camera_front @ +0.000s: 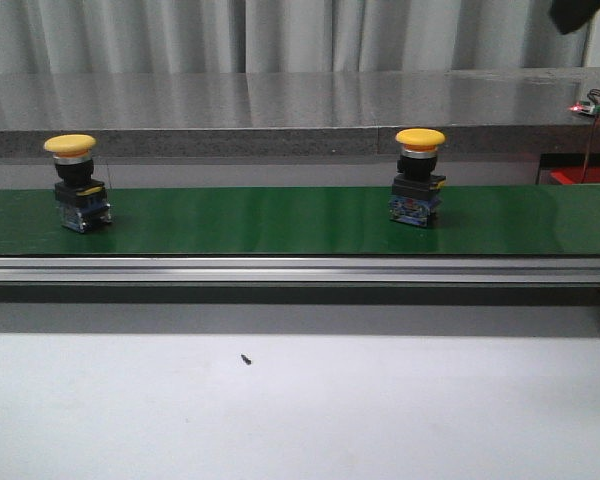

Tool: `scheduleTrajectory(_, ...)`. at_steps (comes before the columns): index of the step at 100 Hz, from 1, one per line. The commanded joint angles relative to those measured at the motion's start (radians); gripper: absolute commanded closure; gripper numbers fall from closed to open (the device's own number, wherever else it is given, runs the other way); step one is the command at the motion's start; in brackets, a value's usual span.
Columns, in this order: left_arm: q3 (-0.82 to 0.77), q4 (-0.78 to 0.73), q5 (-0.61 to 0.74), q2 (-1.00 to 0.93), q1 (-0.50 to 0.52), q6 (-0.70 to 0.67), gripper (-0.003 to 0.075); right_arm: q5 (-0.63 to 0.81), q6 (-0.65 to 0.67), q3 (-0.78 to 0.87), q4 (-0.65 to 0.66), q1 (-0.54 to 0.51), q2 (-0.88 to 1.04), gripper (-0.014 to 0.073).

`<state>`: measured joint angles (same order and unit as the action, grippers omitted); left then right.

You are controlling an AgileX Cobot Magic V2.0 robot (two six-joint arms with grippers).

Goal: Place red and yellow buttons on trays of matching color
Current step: 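Lower the right gripper onto the first yellow button at the conveyor end, then move the held yellow button onto the yellow tray section and release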

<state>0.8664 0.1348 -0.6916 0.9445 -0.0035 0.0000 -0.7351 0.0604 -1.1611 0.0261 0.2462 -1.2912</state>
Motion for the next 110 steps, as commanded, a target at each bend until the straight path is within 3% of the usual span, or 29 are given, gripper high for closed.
scheduleTrajectory(1, 0.026, 0.010, 0.061, -0.009, -0.009, 0.000, 0.0739, -0.053, -0.007, -0.131, -0.005, 0.022, -0.057, -0.0018)
scheduleTrajectory(38, 0.026, 0.007, 0.061, -0.009, -0.009, 0.000, 0.0739, -0.333, -0.008, -0.466, -0.045, 0.049, -0.367, -0.0018)
scheduleTrajectory(77, 0.026, 0.007, 0.061, -0.009, -0.009, 0.000, 0.0740, -0.383, -0.008, -0.528, -0.043, 0.044, -0.516, -0.0010)
scheduleTrajectory(86, 0.026, 0.007, 0.061, -0.009, -0.009, 0.000, 0.0740, -0.374, -0.008, -0.528, -0.042, 0.043, -0.524, 0.0078)
scheduleTrajectory(101, 0.026, 0.007, 0.061, -0.009, -0.009, 0.000, 0.0740, -0.370, -0.008, -0.528, -0.026, 0.043, -0.524, 0.0312)
scheduleTrajectory(110, 0.026, 0.007, 0.061, -0.009, -0.009, 0.000, 0.0740, -0.366, -0.006, -0.528, -0.026, 0.043, -0.524, 0.0348)
